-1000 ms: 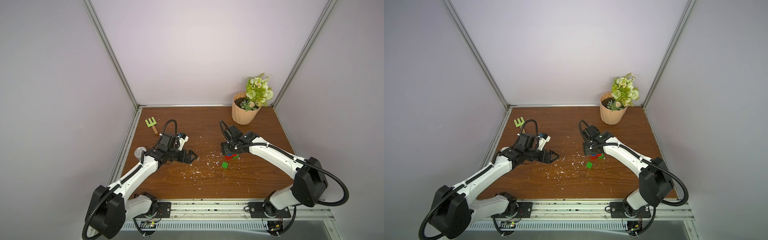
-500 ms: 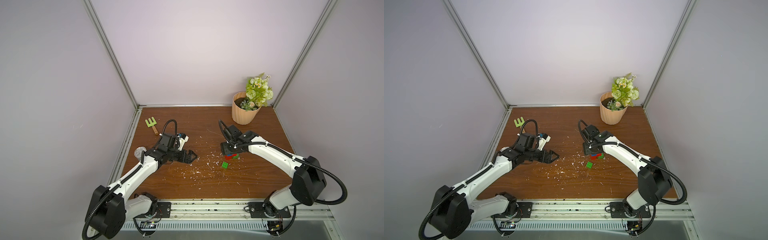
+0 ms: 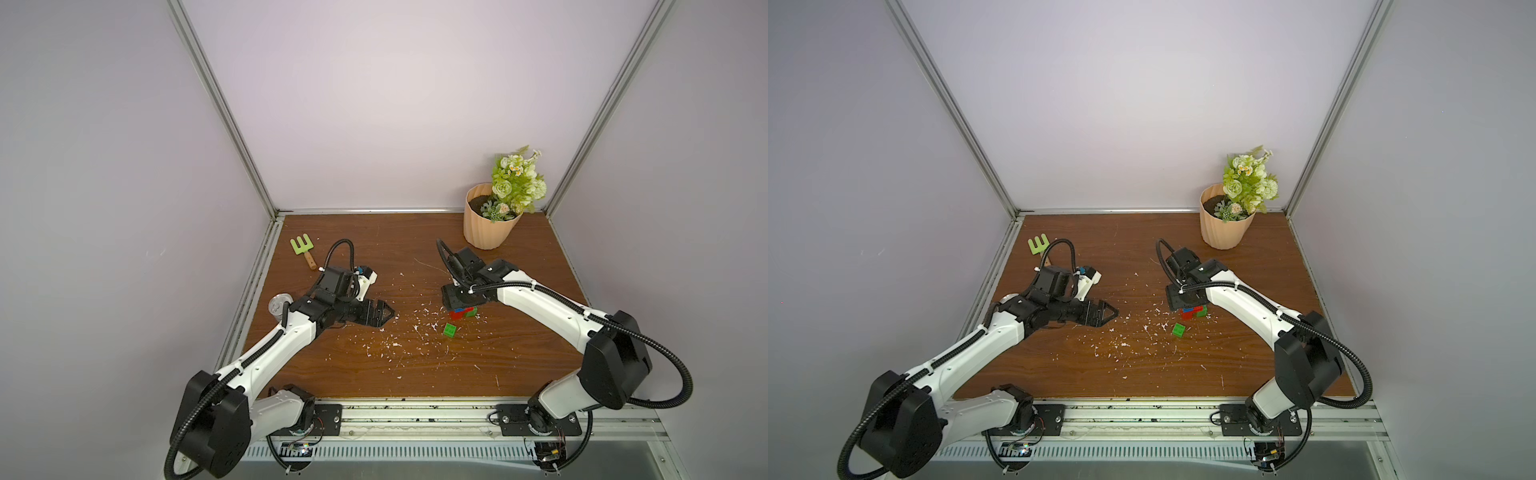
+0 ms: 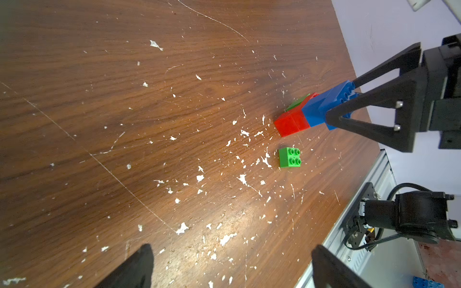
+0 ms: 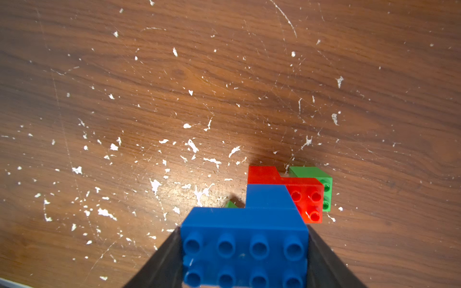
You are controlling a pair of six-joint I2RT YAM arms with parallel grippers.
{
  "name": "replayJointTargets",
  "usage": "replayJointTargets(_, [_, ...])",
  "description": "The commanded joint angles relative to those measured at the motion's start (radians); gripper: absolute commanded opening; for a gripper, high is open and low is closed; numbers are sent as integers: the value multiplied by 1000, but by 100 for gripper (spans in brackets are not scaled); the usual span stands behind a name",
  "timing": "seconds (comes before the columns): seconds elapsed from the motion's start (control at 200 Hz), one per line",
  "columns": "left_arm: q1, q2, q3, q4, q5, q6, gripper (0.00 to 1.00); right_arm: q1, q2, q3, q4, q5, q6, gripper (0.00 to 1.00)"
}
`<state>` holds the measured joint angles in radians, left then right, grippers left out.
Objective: Assemble a giraffe with lego
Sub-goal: Assemble the lego brick with the lego brick.
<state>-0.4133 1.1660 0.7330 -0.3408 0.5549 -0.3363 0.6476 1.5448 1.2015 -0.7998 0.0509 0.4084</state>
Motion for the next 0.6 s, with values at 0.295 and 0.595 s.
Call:
replayJointTargets(0.295, [-9, -5, 5, -15, -9, 4, 100, 0, 84, -115, -96, -25, -13, 51])
replayJointTargets(0.595, [-8, -1, 6, -14, -6, 4, 99, 1, 84, -75, -103, -31, -17, 51])
